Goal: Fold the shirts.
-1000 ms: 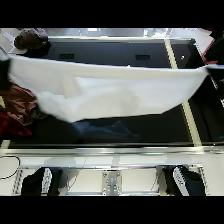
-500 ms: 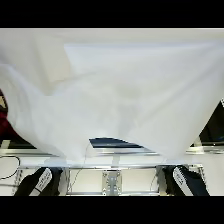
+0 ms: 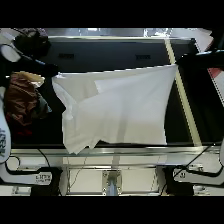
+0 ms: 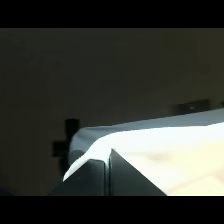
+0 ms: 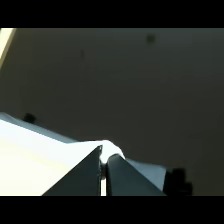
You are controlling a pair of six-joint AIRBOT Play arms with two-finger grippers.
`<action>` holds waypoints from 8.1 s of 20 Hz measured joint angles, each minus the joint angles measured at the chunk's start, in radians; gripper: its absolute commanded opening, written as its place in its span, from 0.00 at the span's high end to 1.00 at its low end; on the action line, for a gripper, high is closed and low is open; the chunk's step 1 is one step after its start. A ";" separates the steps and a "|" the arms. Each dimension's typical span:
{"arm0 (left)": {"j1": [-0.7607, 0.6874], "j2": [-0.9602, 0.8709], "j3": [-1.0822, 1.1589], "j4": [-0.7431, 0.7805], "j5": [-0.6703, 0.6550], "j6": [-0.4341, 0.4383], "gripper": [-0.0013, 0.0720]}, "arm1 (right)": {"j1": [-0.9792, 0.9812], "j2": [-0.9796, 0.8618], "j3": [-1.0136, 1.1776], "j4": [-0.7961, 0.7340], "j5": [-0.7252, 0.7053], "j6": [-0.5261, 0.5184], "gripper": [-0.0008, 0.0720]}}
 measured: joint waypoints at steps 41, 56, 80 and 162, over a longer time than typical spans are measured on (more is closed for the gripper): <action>-0.106 -0.060 -0.339 0.273 -0.004 -0.094 0.04 | 0.061 -0.286 -0.231 -0.222 0.032 0.099 0.43; 0.193 1.030 -1.353 -0.369 0.002 -0.298 0.09 | -0.177 0.166 -0.420 -0.188 0.165 0.109 0.42; 0.150 0.845 -1.502 -0.794 0.206 0.127 0.97 | -0.563 0.346 -1.089 0.226 0.047 0.043 0.42; -0.272 0.152 -0.221 -0.063 0.376 0.024 0.23 | -0.388 -0.348 -0.439 0.333 0.187 -0.039 0.10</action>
